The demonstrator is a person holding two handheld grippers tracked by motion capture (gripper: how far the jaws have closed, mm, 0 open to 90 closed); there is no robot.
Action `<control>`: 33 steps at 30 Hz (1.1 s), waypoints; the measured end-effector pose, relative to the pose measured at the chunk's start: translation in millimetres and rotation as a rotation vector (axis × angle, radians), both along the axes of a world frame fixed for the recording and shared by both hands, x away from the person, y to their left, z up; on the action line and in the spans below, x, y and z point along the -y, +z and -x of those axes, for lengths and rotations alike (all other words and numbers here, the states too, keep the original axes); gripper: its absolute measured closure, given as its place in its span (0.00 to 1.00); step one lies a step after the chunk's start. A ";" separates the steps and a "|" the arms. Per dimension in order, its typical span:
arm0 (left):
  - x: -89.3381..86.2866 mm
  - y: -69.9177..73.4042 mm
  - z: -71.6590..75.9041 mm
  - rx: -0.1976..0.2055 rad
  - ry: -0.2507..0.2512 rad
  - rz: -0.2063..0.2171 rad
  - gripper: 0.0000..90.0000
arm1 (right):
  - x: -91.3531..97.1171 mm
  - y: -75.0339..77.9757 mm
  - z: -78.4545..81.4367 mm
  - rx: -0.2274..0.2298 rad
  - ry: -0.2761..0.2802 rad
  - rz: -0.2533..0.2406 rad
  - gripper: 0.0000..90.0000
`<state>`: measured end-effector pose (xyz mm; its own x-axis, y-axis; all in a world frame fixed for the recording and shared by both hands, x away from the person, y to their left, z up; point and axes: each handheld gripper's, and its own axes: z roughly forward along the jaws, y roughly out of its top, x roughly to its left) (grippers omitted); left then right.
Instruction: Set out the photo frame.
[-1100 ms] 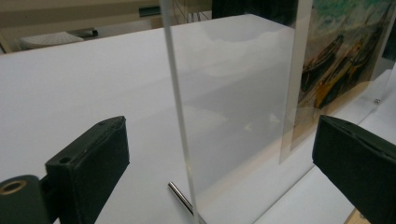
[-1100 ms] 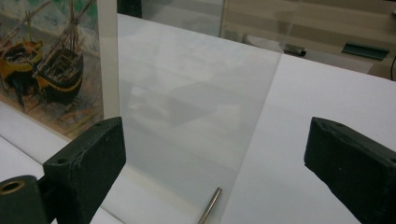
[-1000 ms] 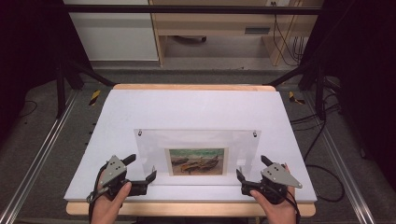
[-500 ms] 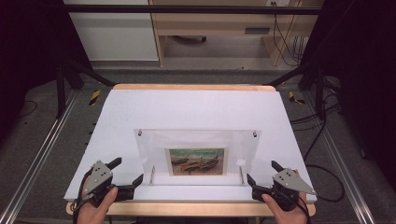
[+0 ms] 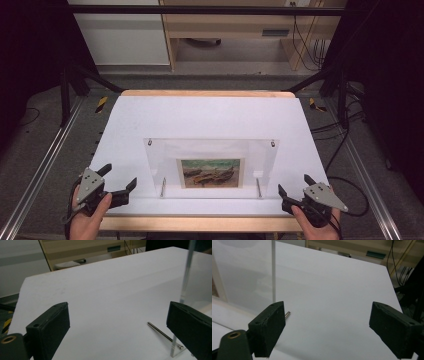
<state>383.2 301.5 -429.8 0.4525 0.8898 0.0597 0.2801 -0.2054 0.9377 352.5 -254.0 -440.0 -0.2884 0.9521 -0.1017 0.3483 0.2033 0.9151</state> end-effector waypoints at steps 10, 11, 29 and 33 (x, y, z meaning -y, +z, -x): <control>-0.5 -11.0 -21.4 -0.107 0.019 -0.044 0.05 | 7.8 -14.1 -23.8 -0.117 -0.112 0.009 0.09; 0.3 -12.4 -23.9 -0.112 0.021 -0.050 0.05 | 9.0 -16.0 -27.3 -0.138 -0.127 0.000 0.09; -0.1 -22.8 -79.1 -0.208 0.033 -0.108 0.09 | 11.1 -26.8 -77.4 -0.228 -0.135 0.014 0.11; 2.3 -23.9 -90.5 -0.237 0.036 -0.110 0.09 | 12.6 -27.2 -89.4 -0.242 -0.133 -0.003 0.11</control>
